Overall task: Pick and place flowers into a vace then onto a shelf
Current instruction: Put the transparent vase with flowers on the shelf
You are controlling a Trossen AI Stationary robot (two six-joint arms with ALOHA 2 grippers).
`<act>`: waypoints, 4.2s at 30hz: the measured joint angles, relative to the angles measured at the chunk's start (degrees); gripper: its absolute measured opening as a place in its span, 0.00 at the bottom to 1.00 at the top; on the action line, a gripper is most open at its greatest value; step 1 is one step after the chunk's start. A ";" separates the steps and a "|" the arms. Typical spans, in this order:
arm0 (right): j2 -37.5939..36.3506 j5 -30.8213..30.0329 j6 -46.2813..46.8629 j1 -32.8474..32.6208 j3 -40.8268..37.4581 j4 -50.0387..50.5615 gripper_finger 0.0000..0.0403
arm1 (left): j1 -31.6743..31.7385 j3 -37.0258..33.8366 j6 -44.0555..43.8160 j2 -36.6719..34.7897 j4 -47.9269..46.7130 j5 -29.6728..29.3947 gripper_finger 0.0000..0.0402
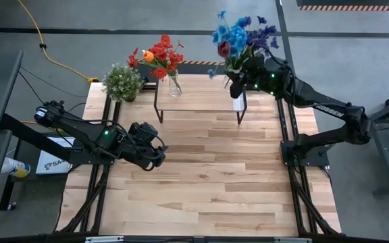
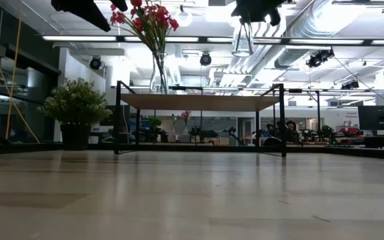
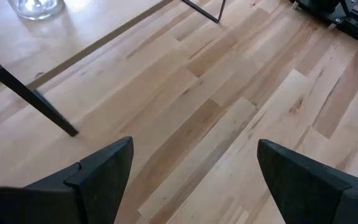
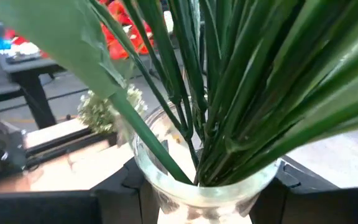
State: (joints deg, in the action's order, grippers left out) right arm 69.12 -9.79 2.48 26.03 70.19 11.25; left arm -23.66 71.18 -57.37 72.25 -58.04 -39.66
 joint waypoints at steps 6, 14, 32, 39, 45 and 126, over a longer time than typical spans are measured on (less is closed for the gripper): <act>2.55 5.63 0.77 4.24 -0.02 -5.85 0.41 | 0.00 0.00 -0.02 0.00 0.02 -0.50 0.94; 9.33 7.25 1.61 5.13 -0.09 -6.06 0.41 | 0.00 0.00 -0.32 0.00 0.04 -0.50 0.94; 14.08 6.35 -0.09 5.11 -3.31 -6.21 0.41 | 0.00 0.00 -1.44 0.00 0.01 -0.45 0.94; 13.91 4.41 0.25 5.79 -5.90 -6.41 0.41 | 0.00 0.00 -1.61 0.00 0.02 -0.42 0.94; 13.88 4.35 0.22 6.64 -6.27 -6.61 0.41 | 0.00 0.00 -1.63 0.00 0.02 -0.35 0.94; 13.79 6.80 3.97 6.97 -6.36 4.24 0.60 | 0.01 0.00 -1.68 0.00 2.62 -0.28 0.94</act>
State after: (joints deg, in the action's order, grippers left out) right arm 82.91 -2.99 6.45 33.00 63.83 15.49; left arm -23.65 71.18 -59.05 72.25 -55.42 -39.94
